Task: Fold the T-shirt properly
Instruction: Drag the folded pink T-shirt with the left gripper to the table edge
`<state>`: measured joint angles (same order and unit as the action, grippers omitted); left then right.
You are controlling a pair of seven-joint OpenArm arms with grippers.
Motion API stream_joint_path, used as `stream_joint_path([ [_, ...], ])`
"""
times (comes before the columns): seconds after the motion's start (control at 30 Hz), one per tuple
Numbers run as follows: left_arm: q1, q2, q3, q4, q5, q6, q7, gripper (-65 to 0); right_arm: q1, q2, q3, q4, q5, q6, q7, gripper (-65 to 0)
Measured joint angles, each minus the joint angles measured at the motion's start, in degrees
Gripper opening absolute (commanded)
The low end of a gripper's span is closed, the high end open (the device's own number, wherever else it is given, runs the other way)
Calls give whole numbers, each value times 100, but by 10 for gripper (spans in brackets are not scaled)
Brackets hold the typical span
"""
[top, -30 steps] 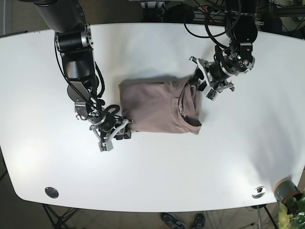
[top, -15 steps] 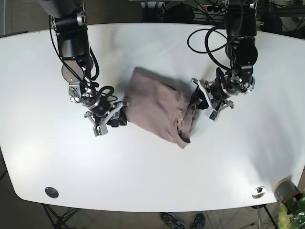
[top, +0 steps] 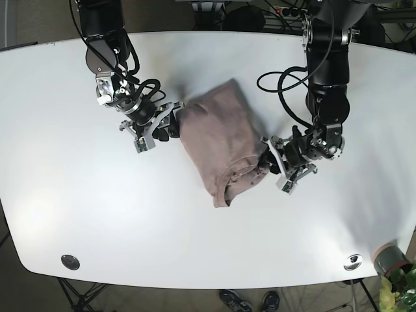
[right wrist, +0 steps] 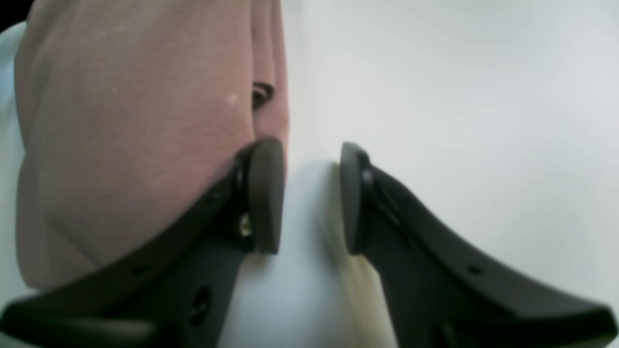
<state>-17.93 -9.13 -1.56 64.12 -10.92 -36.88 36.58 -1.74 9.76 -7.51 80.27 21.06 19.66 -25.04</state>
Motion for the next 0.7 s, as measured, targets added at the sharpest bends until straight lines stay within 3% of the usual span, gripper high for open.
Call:
stream_joint_path([
  [0.2, -352, 63, 87, -90, -26, -4, -9, -433, -389, -219, -28, 323, -13, -11, -17, -463],
  [0.47, -675, 4, 87, -63, -24, -2, 0, -433, -422, -372, -890, 358, 28, 4, -7, -463],
  [0.7, -278, -144, 70, 931, -17, 39, -11, -428, -413, -457, -909, 487, 2, -15, -74, -463],
])
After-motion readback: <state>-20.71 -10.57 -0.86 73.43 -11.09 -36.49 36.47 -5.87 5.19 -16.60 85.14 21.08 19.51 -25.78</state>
